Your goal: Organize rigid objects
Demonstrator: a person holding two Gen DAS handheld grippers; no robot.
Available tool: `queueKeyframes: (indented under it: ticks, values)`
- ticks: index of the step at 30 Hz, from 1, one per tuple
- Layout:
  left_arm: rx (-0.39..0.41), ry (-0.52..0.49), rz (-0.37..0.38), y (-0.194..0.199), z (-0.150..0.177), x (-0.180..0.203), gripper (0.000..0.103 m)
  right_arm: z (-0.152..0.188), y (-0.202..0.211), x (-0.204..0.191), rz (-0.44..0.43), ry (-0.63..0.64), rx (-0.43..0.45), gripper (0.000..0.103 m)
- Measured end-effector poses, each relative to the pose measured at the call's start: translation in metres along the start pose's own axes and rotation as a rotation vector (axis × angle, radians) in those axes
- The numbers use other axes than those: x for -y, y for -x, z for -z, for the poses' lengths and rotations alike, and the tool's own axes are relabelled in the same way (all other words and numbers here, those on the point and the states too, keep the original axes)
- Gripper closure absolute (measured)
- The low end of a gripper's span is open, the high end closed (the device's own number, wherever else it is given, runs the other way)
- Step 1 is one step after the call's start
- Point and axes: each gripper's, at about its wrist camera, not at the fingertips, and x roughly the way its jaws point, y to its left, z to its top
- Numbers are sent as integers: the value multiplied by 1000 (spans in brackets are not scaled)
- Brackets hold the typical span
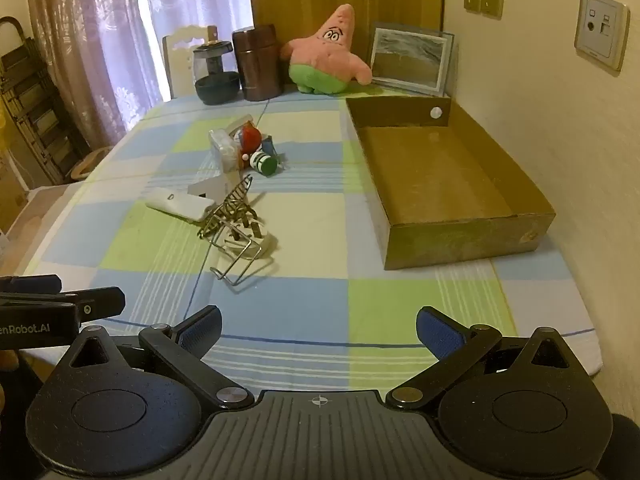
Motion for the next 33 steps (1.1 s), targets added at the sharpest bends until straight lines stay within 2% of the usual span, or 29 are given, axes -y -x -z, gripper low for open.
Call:
queueKeyframes:
  ticks: [1, 5, 6, 7, 8, 10, 33]
  values:
    - [0, -7, -3, 1, 1, 2, 10, 0, -1, 1, -6, 2, -2, 2]
    - [-15, 38, 12, -1, 0, 0, 11, 0, -2, 8, -22, 22, -5, 2]
    - [-13, 34, 10, 0, 1, 2, 11, 0, -3, 12, -27, 28, -6, 2]
    - [-10, 29, 11, 2, 2, 3, 11, -2, -4, 1, 16, 35, 1, 2]
    - [-8, 26, 10, 3, 3, 5, 11, -2, -4, -1, 17, 37, 3, 2]
    - [-11, 32, 11, -1, 1, 1, 11, -2, -2, -9, 17, 33, 2, 2]
    - [-13, 38, 20, 0, 2, 0, 11, 2, -8, 0, 0, 2, -10, 2]
